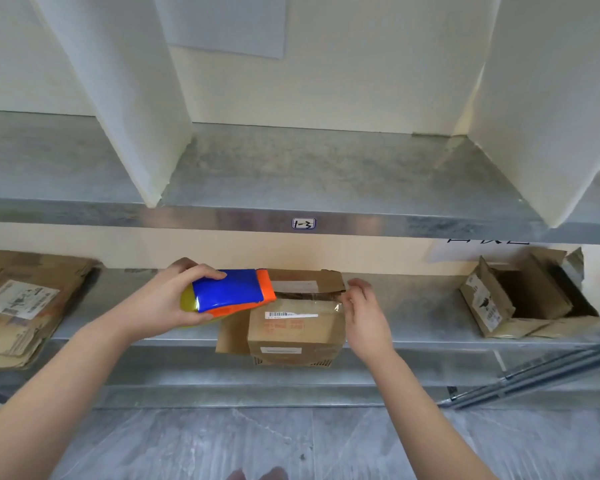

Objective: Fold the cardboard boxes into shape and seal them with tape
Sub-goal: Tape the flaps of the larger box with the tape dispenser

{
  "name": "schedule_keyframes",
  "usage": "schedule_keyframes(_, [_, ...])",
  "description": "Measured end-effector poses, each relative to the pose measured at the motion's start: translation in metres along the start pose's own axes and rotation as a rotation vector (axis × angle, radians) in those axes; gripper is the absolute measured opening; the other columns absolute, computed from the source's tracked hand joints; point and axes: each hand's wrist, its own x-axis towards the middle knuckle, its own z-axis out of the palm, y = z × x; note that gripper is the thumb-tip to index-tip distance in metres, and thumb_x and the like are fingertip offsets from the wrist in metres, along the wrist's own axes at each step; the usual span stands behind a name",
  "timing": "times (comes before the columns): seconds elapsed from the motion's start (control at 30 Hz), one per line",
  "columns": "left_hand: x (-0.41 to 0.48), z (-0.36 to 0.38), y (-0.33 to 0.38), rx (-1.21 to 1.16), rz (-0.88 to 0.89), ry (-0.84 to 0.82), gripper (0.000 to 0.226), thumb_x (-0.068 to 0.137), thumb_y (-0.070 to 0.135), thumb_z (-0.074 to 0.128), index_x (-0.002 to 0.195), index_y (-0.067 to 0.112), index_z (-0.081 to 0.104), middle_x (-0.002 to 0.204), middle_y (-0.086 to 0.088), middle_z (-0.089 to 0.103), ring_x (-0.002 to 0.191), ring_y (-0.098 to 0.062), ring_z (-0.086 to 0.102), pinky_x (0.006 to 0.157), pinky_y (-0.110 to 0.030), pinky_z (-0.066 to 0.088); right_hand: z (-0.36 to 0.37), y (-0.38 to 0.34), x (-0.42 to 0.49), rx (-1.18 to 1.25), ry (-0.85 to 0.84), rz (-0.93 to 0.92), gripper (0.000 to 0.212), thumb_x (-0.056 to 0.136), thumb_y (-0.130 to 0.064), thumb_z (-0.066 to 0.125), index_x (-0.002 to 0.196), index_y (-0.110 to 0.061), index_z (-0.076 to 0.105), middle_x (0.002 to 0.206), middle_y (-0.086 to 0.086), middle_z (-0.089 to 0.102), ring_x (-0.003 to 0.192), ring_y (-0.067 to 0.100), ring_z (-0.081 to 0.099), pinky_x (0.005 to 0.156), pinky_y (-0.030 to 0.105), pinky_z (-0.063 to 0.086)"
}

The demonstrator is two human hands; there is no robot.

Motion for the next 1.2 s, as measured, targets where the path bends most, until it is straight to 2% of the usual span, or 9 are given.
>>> schedule_keyframes(0.13, [0.001,0.001,0.000,-0.021,-0.015,-0.003,0.059,0.058,0.056,0.066,0.114,0.053,0.047,0.112,0.020,0.047,0.109,0.008,0.042,0.090,-0.001,0.028,-0.001,-0.002,0.004,0.150,-0.028,0.004,0.013,0.101,-0.014,0.041,0.092,-0.014,0.051,0.123,-0.001,0.052,0.106,0.020,0.053,0.078,0.024,0.032])
schedule_keyframes(0.2, [0.002,0.002,0.000,-0.027,-0.013,-0.004,0.059,0.058,0.056,0.065,0.114,0.054,0.046,0.112,0.021,0.046,0.108,0.008,0.042,0.089,-0.001,0.028,-0.002,-0.001,0.007,0.144,-0.048,-0.006,0.014,0.101,-0.015,0.041,0.093,-0.014,0.053,0.111,-0.005,0.054,0.104,0.019,0.051,0.080,0.027,0.033])
schedule_keyframes(0.33, [0.003,0.005,-0.002,-0.032,-0.014,-0.022,0.060,0.060,0.048,0.072,0.114,0.054,0.045,0.112,0.020,0.045,0.108,0.007,0.042,0.090,-0.002,0.029,-0.003,0.002,0.011,0.187,-0.115,0.067,0.013,0.103,-0.020,0.038,0.093,-0.017,0.047,0.084,-0.001,0.060,0.089,0.029,0.054,0.070,0.034,0.040])
schedule_keyframes(0.43, [0.006,0.008,-0.001,-0.039,-0.028,-0.019,0.061,0.061,0.045,0.074,0.113,0.058,0.045,0.113,0.018,0.047,0.109,0.005,0.043,0.090,-0.003,0.029,-0.007,-0.002,0.014,0.279,-0.155,0.173,0.017,0.104,-0.023,0.037,0.090,-0.016,0.044,0.086,0.007,0.061,0.084,0.029,0.056,0.069,0.034,0.039])
schedule_keyframes(0.57, [0.013,0.001,0.007,-0.032,-0.017,-0.009,0.058,0.058,0.053,0.067,0.112,0.060,0.045,0.112,0.016,0.049,0.110,0.003,0.045,0.090,-0.002,0.029,-0.012,-0.003,0.017,0.385,-0.195,0.240,0.018,0.104,-0.024,0.037,0.089,-0.017,0.045,0.095,0.000,0.059,0.088,0.020,0.054,0.075,0.030,0.038])
schedule_keyframes(0.7, [0.018,-0.012,0.011,-0.018,-0.001,0.042,0.057,0.057,0.053,0.064,0.111,0.061,0.046,0.114,0.019,0.050,0.110,0.007,0.043,0.090,0.000,0.028,-0.010,-0.002,0.017,0.323,-0.216,0.214,0.018,0.104,-0.025,0.035,0.094,-0.013,0.044,0.098,0.004,0.062,0.088,0.025,0.057,0.072,0.031,0.040])
schedule_keyframes(0.8, [0.019,-0.015,0.014,-0.014,0.001,0.042,0.061,0.057,0.054,0.065,0.112,0.069,0.042,0.114,0.023,0.048,0.111,0.008,0.043,0.090,0.000,0.028,-0.010,-0.005,0.018,0.261,-0.183,0.197,0.016,0.104,-0.025,0.035,0.097,-0.013,0.044,0.098,0.008,0.064,0.090,0.030,0.059,0.071,0.033,0.042])
schedule_keyframes(0.9, [0.021,-0.015,0.019,-0.017,0.007,0.054,0.061,0.060,0.052,0.069,0.112,0.067,0.043,0.114,0.023,0.049,0.110,0.007,0.045,0.090,-0.001,0.029,-0.017,-0.008,0.026,0.263,-0.151,0.222,0.014,0.104,-0.022,0.034,0.099,-0.013,0.043,0.102,0.012,0.065,0.092,0.033,0.059,0.072,0.035,0.043])
schedule_keyframes(1.2, [0.024,-0.018,0.042,-0.016,0.017,0.067,0.057,0.057,0.057,0.064,0.111,0.055,0.048,0.114,0.018,0.051,0.112,0.008,0.043,0.090,0.001,0.028,-0.047,-0.012,0.027,0.273,-0.190,0.157,0.016,0.103,-0.018,0.036,0.100,-0.009,0.049,0.104,0.003,0.065,0.089,0.023,0.058,0.075,0.029,0.041])
